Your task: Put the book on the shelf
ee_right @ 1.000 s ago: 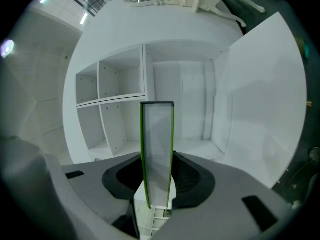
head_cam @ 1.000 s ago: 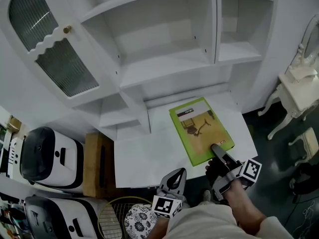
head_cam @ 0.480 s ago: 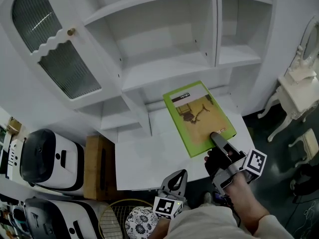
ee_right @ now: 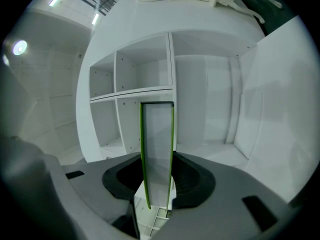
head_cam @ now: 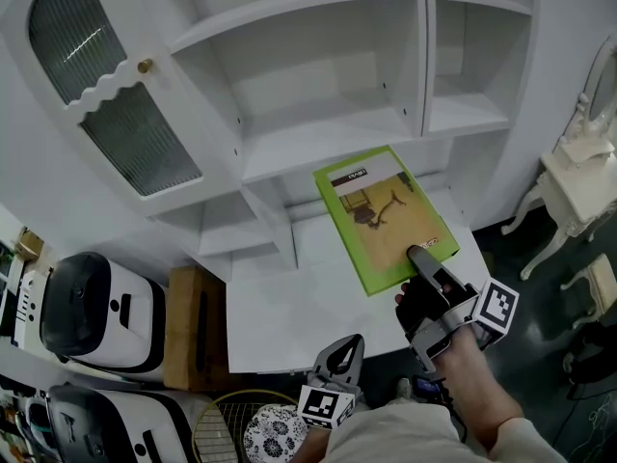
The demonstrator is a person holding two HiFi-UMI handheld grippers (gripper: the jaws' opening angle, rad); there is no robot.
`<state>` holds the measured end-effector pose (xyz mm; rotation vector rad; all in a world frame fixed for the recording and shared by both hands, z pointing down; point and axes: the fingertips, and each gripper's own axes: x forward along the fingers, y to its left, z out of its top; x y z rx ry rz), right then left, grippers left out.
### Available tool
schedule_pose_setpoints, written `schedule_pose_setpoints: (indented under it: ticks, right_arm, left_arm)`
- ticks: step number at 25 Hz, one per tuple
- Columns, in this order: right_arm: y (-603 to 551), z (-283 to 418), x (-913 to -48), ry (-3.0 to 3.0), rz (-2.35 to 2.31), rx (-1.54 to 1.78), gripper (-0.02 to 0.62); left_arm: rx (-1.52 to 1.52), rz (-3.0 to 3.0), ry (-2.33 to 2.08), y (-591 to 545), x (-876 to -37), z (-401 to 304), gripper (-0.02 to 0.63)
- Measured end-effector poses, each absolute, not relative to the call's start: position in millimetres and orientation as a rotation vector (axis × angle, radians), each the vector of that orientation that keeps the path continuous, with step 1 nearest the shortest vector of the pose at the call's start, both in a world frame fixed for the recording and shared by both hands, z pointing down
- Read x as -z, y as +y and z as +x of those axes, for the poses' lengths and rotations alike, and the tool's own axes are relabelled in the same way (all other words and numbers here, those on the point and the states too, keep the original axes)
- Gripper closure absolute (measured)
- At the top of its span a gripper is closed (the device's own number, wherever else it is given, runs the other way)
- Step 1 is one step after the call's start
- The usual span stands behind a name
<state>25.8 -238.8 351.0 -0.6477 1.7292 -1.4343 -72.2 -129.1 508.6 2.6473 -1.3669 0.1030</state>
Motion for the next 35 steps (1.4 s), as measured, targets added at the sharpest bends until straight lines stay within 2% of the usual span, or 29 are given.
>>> schedule_pose_setpoints:
  ticks: [35]
  right_arm:
    - [-326, 15, -338, 1.681, -0.762, 1.433, 0.440]
  left_arm:
    - [-0.083, 2.641, -1.353, -119, -510, -75, 0.603]
